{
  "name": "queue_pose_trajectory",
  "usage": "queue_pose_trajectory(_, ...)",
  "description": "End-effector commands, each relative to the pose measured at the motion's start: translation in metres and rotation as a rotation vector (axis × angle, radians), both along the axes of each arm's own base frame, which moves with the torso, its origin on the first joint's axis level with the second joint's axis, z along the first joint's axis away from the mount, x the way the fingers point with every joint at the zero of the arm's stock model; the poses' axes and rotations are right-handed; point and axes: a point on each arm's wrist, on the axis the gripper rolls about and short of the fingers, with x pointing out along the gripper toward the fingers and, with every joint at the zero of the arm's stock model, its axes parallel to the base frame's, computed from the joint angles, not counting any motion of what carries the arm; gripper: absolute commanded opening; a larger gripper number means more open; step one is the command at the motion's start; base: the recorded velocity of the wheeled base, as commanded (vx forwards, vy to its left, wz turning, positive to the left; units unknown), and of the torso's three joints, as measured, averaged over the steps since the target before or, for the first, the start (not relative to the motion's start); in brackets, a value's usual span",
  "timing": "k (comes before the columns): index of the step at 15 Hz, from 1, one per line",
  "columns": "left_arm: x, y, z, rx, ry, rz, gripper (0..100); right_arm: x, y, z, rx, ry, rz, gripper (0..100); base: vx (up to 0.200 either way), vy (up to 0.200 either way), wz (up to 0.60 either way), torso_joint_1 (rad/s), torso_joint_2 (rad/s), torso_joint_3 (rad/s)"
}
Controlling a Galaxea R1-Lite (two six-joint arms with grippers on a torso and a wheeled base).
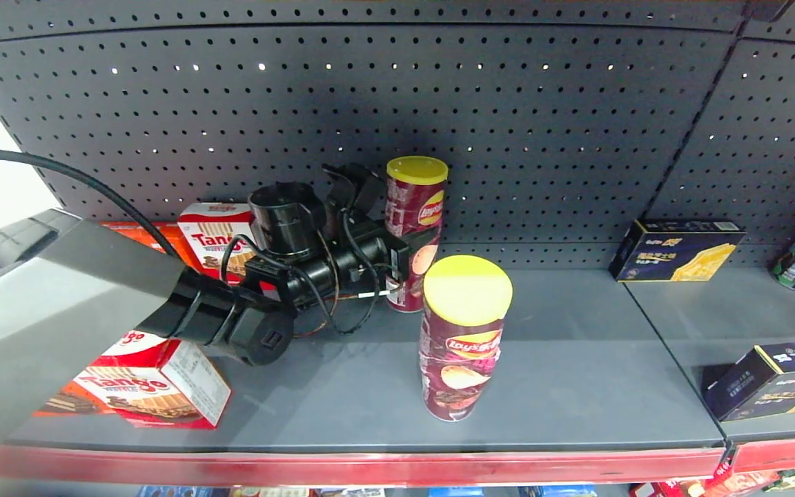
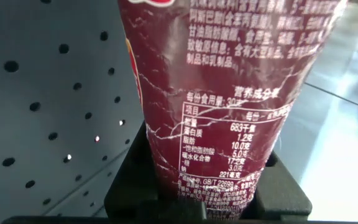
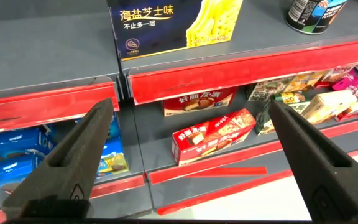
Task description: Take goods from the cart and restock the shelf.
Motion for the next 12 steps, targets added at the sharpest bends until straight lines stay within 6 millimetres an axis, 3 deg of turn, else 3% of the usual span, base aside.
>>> queue_pose_trajectory(1, 0.003, -0.002, -0.003, -0.015, 0.004, -0.008, 0, 0.000, 0.000, 0.000, 0.001, 0.002, 0.000, 100, 0.000, 0.000, 0.00, 0.000, 0.00, 0.000)
queue_pose_trajectory(12, 0.013, -0.005, 0.009, 0.004, 0.064, -0.024, 0, 0.000, 0.000, 0.000, -0.001, 0.003, 0.000, 100, 0.000, 0.000, 0.00, 0.000, 0.00, 0.000)
